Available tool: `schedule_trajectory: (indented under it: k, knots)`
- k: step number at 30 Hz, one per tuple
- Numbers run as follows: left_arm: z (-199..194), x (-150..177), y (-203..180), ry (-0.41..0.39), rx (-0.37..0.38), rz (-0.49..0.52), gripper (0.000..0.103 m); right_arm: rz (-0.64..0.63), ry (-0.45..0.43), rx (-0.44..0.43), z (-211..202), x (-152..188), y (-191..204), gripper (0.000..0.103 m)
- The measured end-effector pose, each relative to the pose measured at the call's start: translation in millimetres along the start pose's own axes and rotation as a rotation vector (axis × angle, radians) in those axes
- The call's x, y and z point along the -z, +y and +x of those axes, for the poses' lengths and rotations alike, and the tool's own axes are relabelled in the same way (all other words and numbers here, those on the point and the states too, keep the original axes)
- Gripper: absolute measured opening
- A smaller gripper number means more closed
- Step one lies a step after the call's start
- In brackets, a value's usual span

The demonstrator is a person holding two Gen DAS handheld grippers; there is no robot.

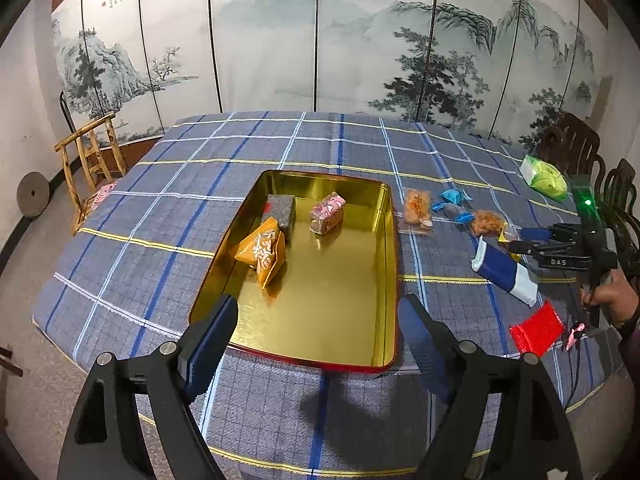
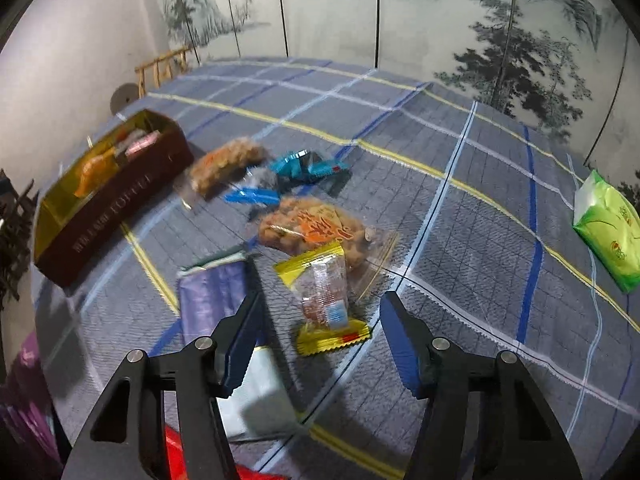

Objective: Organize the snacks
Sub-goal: 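Grasp the yellow-edged clear snack bag with the right gripper, then carry the yellow-edged snack bag into the tin and open the right gripper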

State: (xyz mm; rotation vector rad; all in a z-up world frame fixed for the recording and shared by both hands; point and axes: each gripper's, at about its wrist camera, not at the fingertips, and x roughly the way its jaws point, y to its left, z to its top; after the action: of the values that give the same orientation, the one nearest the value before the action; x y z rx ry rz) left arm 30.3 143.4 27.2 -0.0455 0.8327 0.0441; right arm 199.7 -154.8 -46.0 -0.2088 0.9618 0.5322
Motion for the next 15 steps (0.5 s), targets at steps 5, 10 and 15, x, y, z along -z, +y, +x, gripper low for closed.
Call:
schedule_trajectory:
  k: [5,10,15]
  knots:
    - [7,3,-7,0.030,-0.005,0.016,0.083,0.019,0.062,0.006,21,-5,0,0.026]
    - [0,5,-8,0.010,-0.001,0.024,0.083,0.058,0.051,0.032,3,-2,0,0.025]
    - [-6,7,-3,-0.014,0.024,-0.012,0.084,0.075,-0.051,-0.008,-54,-1,13,0.025]
